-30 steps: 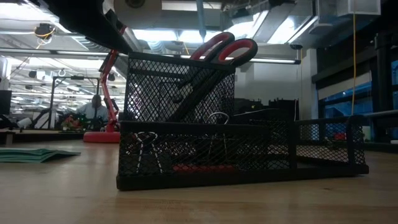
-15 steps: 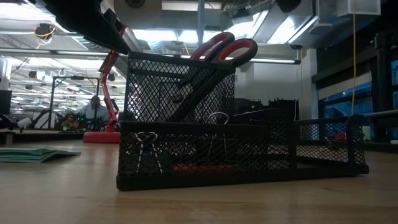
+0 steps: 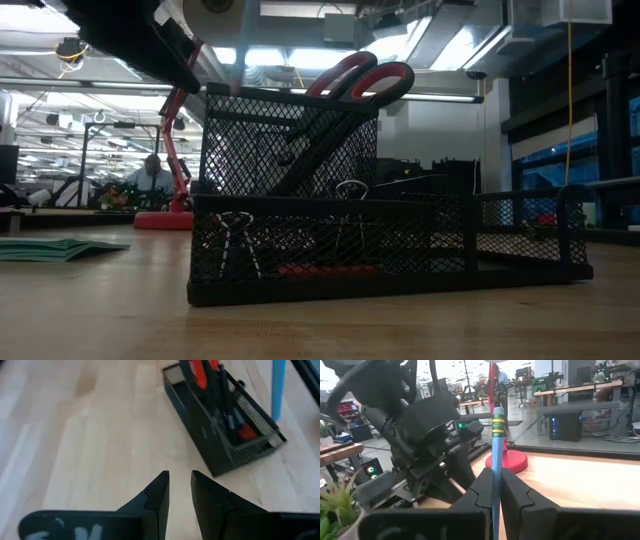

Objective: Pick and place office supplies into organizer
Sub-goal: Put the blue pencil into the black desk organizer

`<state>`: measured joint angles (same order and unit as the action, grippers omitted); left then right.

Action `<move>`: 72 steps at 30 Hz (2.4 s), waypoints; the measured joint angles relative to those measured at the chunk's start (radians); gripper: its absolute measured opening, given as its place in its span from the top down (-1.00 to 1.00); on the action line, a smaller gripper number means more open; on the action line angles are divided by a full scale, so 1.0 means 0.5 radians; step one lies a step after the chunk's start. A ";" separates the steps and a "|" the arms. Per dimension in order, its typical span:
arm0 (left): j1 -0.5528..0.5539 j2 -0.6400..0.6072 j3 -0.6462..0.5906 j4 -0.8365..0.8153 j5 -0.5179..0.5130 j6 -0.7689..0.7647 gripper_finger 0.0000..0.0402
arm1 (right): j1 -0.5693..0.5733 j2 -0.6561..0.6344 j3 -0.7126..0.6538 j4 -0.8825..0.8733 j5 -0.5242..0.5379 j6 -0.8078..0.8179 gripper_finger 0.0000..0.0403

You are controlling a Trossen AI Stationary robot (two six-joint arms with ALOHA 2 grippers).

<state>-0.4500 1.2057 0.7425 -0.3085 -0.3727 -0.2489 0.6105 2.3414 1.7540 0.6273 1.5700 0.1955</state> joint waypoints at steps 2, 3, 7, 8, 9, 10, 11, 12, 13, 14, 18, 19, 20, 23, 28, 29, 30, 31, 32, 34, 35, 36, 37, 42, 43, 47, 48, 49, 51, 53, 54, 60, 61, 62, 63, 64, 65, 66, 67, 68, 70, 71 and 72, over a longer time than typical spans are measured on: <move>0.000 0.000 0.000 -0.034 0.057 0.000 0.63 | -0.017 0.029 0.041 0.004 0.000 -0.004 0.93; 0.000 0.000 0.000 -0.047 0.079 0.000 0.63 | -0.028 0.033 0.053 0.002 0.000 0.000 0.93; 0.000 0.001 0.001 -0.107 0.151 0.000 0.63 | -0.045 0.042 0.103 0.005 0.002 0.012 0.93; 0.000 0.001 0.001 -0.116 0.162 0.000 0.63 | -0.044 0.042 0.119 0.005 0.003 -0.006 0.93; 0.000 0.001 0.001 -0.129 0.171 0.001 0.63 | -0.041 0.042 0.137 0.004 0.002 -0.037 0.93; 0.000 0.001 0.001 -0.144 0.172 0.000 0.63 | -0.041 0.042 0.158 0.005 0.002 -0.055 0.93; 0.000 0.001 0.001 -0.154 0.174 0.000 0.63 | -0.040 0.042 0.181 0.004 0.002 -0.093 0.93; 0.000 0.001 0.001 -0.159 0.174 0.001 0.63 | -0.039 0.042 0.202 0.005 0.002 -0.132 0.93; 0.000 0.001 0.001 -0.166 0.173 0.009 0.63 | -0.039 0.042 0.219 0.005 0.002 -0.156 0.93; 0.000 0.001 0.001 -0.175 0.174 0.031 0.63 | -0.041 0.042 0.226 0.003 0.002 -0.187 0.93; 0.000 0.001 0.001 -0.189 0.173 0.076 0.63 | -0.061 0.042 0.219 -0.071 0.002 -0.168 0.93; 0.000 0.001 0.001 -0.190 0.173 0.076 0.63 | -0.066 0.042 0.213 -0.110 0.003 -0.119 0.93; 0.000 0.001 0.001 -0.195 0.173 0.076 0.63 | -0.071 0.042 0.213 -0.188 0.002 -0.059 0.93; 0.000 0.001 0.001 -0.222 0.173 0.097 0.63 | -0.076 0.044 0.211 -0.424 0.002 0.174 0.93; 0.000 0.001 0.001 -0.263 0.173 0.106 0.63 | -0.075 0.058 0.211 -0.581 0.002 0.382 0.93; 0.000 0.001 0.001 -0.270 0.173 0.106 0.63 | -0.075 0.069 0.211 -0.590 0.002 0.390 0.93; 0.000 0.001 0.001 -0.273 0.172 0.106 0.63 | -0.075 0.079 0.210 -0.604 0.000 0.386 0.93; 0.000 0.001 0.001 -0.275 0.172 0.106 0.63 | -0.074 0.096 0.209 -0.608 0.001 0.390 0.93; 0.000 0.001 0.001 -0.275 0.172 0.106 0.63 | -0.074 0.110 0.209 -0.606 0.001 0.408 0.93; 0.000 0.001 0.001 -0.275 0.172 0.106 0.63 | -0.076 0.140 0.209 -0.605 0.001 0.438 0.93; 0.000 0.001 0.001 -0.275 0.172 0.106 0.63 | -0.076 0.156 0.209 -0.605 0.001 0.446 0.93; 0.000 0.001 0.001 -0.275 0.172 0.105 0.63 | -0.077 0.173 0.209 -0.607 0.001 0.454 0.93; 0.000 0.001 0.001 -0.275 0.172 0.104 0.63 | -0.078 0.191 0.209 -0.608 0.001 0.468 0.93; 0.000 0.001 0.001 -0.275 0.172 0.103 0.63 | -0.078 0.253 0.209 -0.612 0.001 0.517 0.93; 0.000 0.001 0.001 -0.275 0.172 0.101 0.63 | -0.078 0.263 0.209 -0.618 0.001 0.534 0.93; 0.000 0.001 0.001 -0.274 0.172 0.100 0.63 | -0.078 0.277 0.209 -0.667 0.001 0.535 0.93; 0.000 0.001 0.001 -0.274 0.172 0.100 0.63 | -0.078 0.277 0.209 -0.700 0.000 0.545 0.93; 0.000 0.001 0.001 -0.275 0.172 0.101 0.63 | -0.078 0.277 0.209 -0.721 0.000 0.548 0.93; 0.000 0.001 0.001 -0.275 0.172 0.100 0.63 | -0.078 0.277 0.208 -0.735 -0.001 0.537 0.93; 0.000 0.001 0.001 -0.275 0.172 0.101 0.63 | -0.078 0.277 0.208 -0.729 -0.001 0.540 0.93; 0.000 0.001 0.001 -0.275 0.172 0.101 0.63 | -0.078 0.277 0.208 -0.729 -0.002 0.542 0.93; 0.000 0.001 0.001 -0.275 0.172 0.104 0.63 | -0.078 0.277 0.208 -0.721 -0.109 0.543 0.88; 0.000 0.001 0.001 -0.275 0.172 0.104 0.63 | -0.078 0.277 0.208 -0.718 -0.110 0.545 0.86; 0.000 0.001 0.001 -0.275 0.172 0.105 0.63 | -0.078 0.277 0.208 -0.712 -0.110 0.552 0.83; 0.000 0.001 0.001 -0.275 0.172 0.105 0.63 | -0.078 0.277 0.208 -0.709 -0.110 0.564 0.80; 0.000 0.001 0.001 -0.275 0.171 0.105 0.63 | -0.078 0.277 0.208 -0.710 -0.109 0.581 0.77; 0.000 0.001 0.001 -0.275 0.172 0.104 0.63 | -0.078 0.277 0.208 -0.710 -0.110 0.588 0.74; 0.000 0.001 0.001 -0.275 0.172 0.105 0.63 | -0.078 0.277 0.208 -0.710 -0.110 0.589 0.71; 0.000 0.001 0.001 -0.275 0.171 0.104 0.63 | -0.078 0.277 0.208 -0.710 -0.109 0.593 0.69; 0.000 0.001 0.001 -0.275 0.172 0.104 0.63 | -0.078 0.277 0.208 -0.709 -0.109 0.595 0.66; 0.000 0.001 0.001 -0.275 0.172 0.104 0.63 | -0.078 0.277 0.208 -0.710 -0.109 0.595 0.62; 0.000 0.001 0.001 -0.275 0.172 0.105 0.63 | -0.078 0.277 0.208 -0.710 -0.109 0.596 0.61; 0.000 0.001 0.001 -0.275 0.171 0.105 0.63 | -0.078 0.277 0.208 -0.710 -0.109 0.598 0.59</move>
<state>-0.4500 1.2060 0.7429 -0.4458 -0.2870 -0.1967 0.5713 2.4802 1.8580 0.2723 1.5154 0.4946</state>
